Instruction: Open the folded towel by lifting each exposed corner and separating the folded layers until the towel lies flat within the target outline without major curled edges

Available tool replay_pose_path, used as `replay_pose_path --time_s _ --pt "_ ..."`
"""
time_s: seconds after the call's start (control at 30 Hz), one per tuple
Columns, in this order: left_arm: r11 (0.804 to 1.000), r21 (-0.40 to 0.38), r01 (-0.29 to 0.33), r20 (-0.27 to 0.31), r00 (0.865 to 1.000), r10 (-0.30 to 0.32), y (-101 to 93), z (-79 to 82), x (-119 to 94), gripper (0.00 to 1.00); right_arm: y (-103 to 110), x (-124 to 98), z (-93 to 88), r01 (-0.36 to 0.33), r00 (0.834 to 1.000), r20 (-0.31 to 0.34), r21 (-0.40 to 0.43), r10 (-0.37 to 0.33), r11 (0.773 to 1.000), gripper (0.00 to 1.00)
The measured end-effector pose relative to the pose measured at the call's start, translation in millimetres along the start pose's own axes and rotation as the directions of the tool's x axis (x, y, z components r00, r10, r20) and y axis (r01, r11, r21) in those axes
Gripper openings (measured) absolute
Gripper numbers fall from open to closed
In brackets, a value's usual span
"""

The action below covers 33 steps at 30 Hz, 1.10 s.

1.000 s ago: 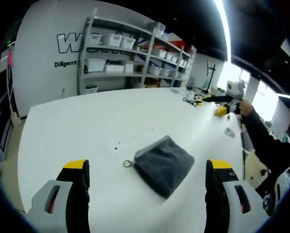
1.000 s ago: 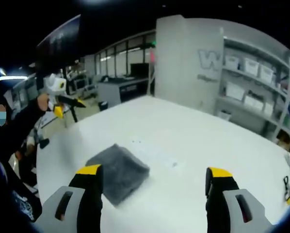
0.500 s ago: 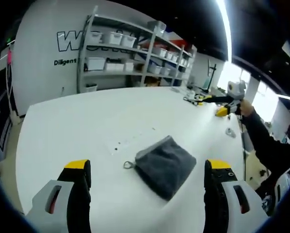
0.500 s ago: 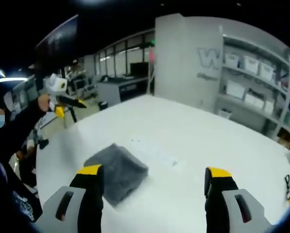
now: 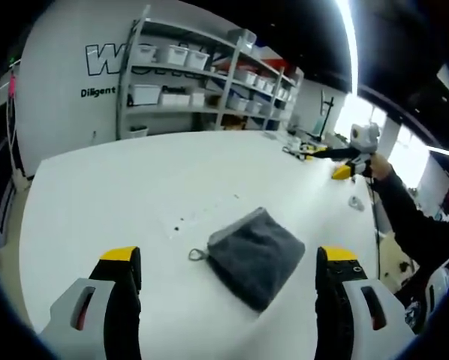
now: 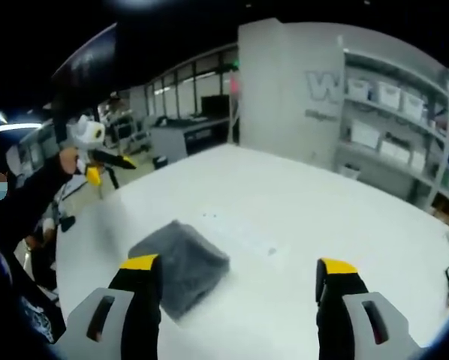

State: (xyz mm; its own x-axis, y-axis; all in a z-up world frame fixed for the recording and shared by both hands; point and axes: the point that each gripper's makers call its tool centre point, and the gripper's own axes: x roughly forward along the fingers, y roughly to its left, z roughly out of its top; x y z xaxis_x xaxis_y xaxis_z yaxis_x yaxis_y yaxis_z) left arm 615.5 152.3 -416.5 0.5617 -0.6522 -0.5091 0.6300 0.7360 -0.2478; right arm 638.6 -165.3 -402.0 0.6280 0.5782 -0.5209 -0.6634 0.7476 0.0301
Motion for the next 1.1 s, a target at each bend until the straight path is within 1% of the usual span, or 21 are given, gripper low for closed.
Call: replay_pose_path --time_s 0.27,0.33,0.47,0.6,0.83,1.0,1.1 --pt "1.0 -0.004 0.013 -0.027 1.0 -0.013 1.5 -10.0 7 0.89 1 9 0.0 -0.015 1.0 -0.01 -0.005 0.015 1.0 0.82" --pt "1.0 -0.009 0.018 -0.025 1.0 -0.018 1.7 -9.9 8 0.87 1 11 -1.6 -0.017 1.0 -0.015 -0.004 0.017 1.0 0.8" --pt "1.0 -0.008 0.029 -0.023 0.999 -0.029 1.6 -9.8 11 0.84 0 15 -4.9 -0.019 1.0 -0.024 0.001 0.019 1.0 0.79" --pt "0.999 -0.012 0.032 -0.018 0.999 -0.033 0.7 -9.2 13 0.85 -4 16 -5.7 -0.017 0.999 -0.031 0.001 0.017 1.0 0.79" --pt "0.999 -0.016 0.033 -0.025 0.999 -0.033 6.7 -9.0 19 0.86 -2 21 -6.7 -0.024 0.999 -0.03 0.009 0.024 1.0 0.78" --pt "0.999 -0.028 0.033 -0.035 0.999 -0.034 11.7 -13.6 23 0.85 -2 25 -8.9 -0.033 0.999 -0.032 0.027 0.034 0.999 0.78" --pt "0.998 -0.047 0.037 -0.027 0.999 -0.039 16.0 -14.0 25 0.84 -2 26 -9.3 -0.041 0.999 -0.025 0.048 0.042 0.998 0.79"
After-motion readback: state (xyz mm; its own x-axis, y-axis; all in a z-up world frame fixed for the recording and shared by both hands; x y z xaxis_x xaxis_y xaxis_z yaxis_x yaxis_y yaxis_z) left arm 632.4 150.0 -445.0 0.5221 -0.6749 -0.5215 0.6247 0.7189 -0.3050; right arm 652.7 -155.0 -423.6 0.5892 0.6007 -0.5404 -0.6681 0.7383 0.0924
